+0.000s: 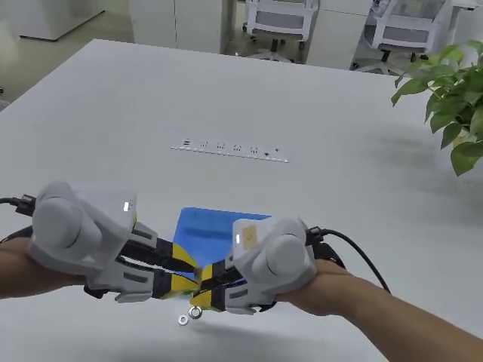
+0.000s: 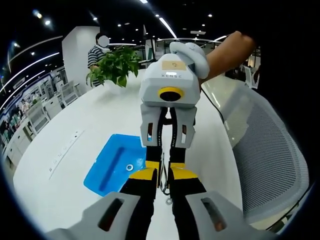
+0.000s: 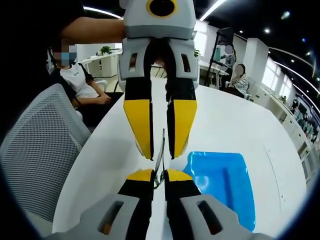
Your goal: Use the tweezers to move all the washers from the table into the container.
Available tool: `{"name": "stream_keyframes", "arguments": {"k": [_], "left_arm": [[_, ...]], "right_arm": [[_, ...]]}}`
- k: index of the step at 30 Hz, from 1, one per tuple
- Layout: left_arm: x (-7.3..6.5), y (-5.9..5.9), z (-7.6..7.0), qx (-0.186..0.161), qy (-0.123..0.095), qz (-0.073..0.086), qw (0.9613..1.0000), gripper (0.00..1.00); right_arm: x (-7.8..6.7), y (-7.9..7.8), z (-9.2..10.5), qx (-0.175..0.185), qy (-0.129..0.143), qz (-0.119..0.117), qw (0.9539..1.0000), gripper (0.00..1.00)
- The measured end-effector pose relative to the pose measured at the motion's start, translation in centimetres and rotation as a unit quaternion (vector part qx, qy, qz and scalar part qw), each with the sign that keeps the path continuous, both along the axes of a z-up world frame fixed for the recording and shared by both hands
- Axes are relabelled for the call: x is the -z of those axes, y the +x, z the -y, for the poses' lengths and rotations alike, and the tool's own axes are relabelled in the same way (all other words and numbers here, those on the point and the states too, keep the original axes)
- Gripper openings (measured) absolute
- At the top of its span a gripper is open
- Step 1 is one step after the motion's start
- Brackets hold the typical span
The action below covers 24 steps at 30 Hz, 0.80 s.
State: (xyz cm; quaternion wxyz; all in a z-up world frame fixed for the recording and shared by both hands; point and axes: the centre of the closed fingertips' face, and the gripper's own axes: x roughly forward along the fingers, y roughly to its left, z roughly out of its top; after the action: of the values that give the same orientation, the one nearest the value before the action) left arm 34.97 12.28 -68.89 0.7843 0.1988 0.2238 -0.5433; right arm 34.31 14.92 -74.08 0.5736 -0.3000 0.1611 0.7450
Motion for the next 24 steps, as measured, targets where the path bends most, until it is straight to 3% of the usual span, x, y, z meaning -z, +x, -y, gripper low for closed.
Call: {"name": "stream_keyframes", "arguments": {"k": [14,24], "left_arm": [[-1.2,0.9,0.1,-0.003,-0.007,0.01,0.9999,0.14],[-1.2,0.9,-0.6,-0.022,-0.016,0.007,0.9996,0.26]], "right_arm": [[-1.9,1.2,0.1,-0.003,-0.005,0.011,0.9999,0.09],[-3.2,2.5,0.2,-0.002,-0.006,0.007,1.0,0.09]]}}
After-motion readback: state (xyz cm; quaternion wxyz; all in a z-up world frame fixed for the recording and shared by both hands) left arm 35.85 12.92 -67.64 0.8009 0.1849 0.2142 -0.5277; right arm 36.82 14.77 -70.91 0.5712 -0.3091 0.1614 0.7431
